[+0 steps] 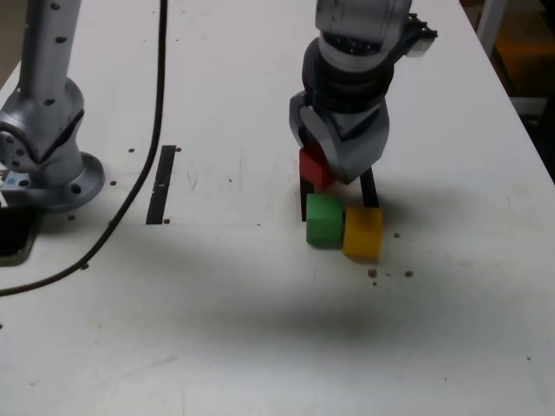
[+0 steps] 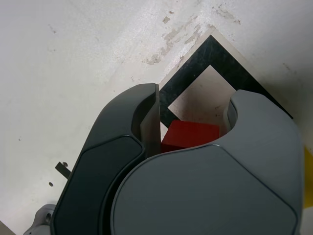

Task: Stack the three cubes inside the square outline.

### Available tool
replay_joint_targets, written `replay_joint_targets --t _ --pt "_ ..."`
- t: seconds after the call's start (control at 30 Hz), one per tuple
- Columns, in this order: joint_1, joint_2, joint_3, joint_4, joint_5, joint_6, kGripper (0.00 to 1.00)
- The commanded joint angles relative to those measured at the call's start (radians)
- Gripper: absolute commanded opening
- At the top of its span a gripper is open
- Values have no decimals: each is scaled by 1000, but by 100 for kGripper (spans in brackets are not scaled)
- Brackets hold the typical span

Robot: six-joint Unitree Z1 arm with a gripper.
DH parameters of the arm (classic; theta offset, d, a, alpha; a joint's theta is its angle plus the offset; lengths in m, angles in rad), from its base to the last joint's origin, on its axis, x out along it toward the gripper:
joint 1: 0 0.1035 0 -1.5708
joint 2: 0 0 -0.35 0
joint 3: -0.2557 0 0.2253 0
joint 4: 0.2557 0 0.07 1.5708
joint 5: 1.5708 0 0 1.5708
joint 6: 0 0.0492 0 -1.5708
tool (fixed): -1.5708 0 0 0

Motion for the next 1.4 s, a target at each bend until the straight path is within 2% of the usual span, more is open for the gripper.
replay_joint_targets --t 0.0,0.53,0.67,0.8,1.13,1.37 --pt "-2 14 2 -11 -4 2 37" --pt "2 66 -40 -43 -15 2 37" --pt "7 70 -35 -44 -18 2 40" --pt "12 72 -23 -43 -24 1 49" --pt "18 67 -6 -38 -34 -3 79" --pt "18 64 -12 -39 -33 -5 84"
